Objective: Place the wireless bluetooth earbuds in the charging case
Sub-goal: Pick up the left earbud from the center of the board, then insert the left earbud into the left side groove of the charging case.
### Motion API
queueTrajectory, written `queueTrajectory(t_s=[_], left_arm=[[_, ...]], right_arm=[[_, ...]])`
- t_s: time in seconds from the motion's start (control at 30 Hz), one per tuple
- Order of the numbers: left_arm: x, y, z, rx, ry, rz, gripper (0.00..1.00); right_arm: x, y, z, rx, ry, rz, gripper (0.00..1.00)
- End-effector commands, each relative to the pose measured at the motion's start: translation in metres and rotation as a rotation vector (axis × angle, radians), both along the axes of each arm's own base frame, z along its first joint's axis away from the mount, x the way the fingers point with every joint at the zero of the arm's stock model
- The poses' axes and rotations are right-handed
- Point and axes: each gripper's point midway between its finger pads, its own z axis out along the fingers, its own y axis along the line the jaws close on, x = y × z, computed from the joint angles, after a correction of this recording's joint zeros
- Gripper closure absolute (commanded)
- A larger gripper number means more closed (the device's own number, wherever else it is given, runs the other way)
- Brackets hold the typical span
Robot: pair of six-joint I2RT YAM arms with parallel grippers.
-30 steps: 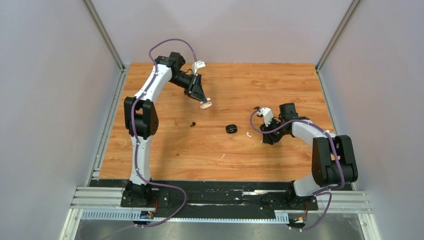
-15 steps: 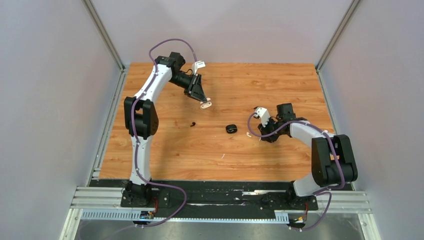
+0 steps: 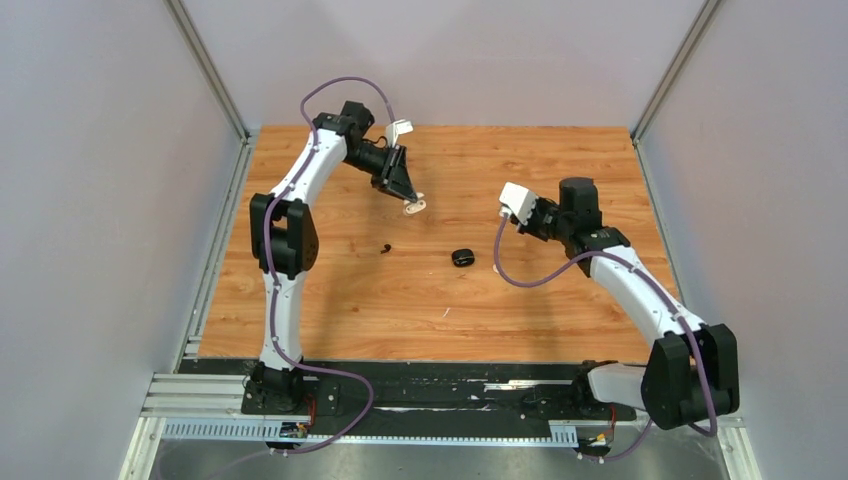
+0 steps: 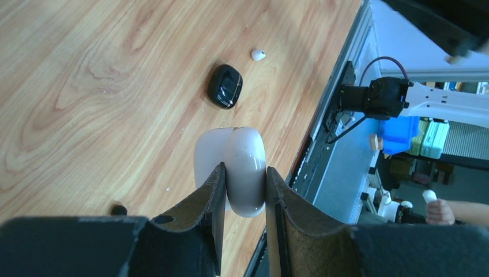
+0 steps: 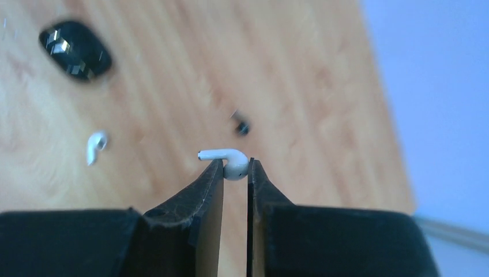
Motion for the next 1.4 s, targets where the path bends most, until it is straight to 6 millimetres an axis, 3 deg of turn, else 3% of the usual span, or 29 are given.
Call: queueTrajectory(t_s=[0.0,0.1,0.27,0.47,0.57,0.77,0.83,0.87,0.9,0.93,1.03,1.37], left_arm=[[0.009,-0.017,0.025,-0.006,-0.060,0.043,1.00],[0.011,-0.026,0.030,0.015,-0.047,0.084,1.00],[0.012,-0.029,0.039,0.009,0.041,0.186,1.00],[-0.001,-0.040,0.032,-0.080,0.267,0.255,1.00],[0.001,-0.034,0.023,-0.027,0.202,0.296,1.00],[-0.015,-0.030,0.039,-0.062,0.124,0.289,1.00],[-0.024,-0.029,0.043,-0.098,0.098,0.276,1.00],[-0.026,-0.029,0.036,-0.118,0.085,0.274,1.00],[-0.033,-0.030,0.048,-0.156,0.094,0.274,1.00],[-0.036,-0.032,0.045,-0.197,0.085,0.259,1.00],[-0.044,-0.036,0.062,-0.291,0.102,0.249,1.00],[-0.052,-0.036,0.063,-0.356,0.116,0.229,1.00]], right_arm=[[0.033,0.044,0.094,0.003,-0.402,0.116,1.00],[0.030,0.079,0.120,-0.019,-0.572,0.201,1.00],[0.020,0.121,0.145,-0.075,-0.820,0.258,1.00],[0.002,0.152,0.149,-0.070,-0.983,0.297,1.00],[-0.008,0.168,0.152,-0.017,-0.983,0.322,1.00],[-0.034,0.194,0.155,0.049,-1.003,0.419,1.00],[-0.039,0.200,0.151,0.056,-1.002,0.441,1.00],[-0.041,0.202,0.147,0.058,-0.998,0.444,1.00],[-0.044,0.203,0.143,0.058,-1.000,0.444,1.00],[-0.046,0.205,0.140,0.057,-1.008,0.443,1.00],[-0.051,0.206,0.132,0.040,-1.027,0.438,1.00],[-0.046,0.213,0.123,-0.026,-1.016,0.393,1.00]])
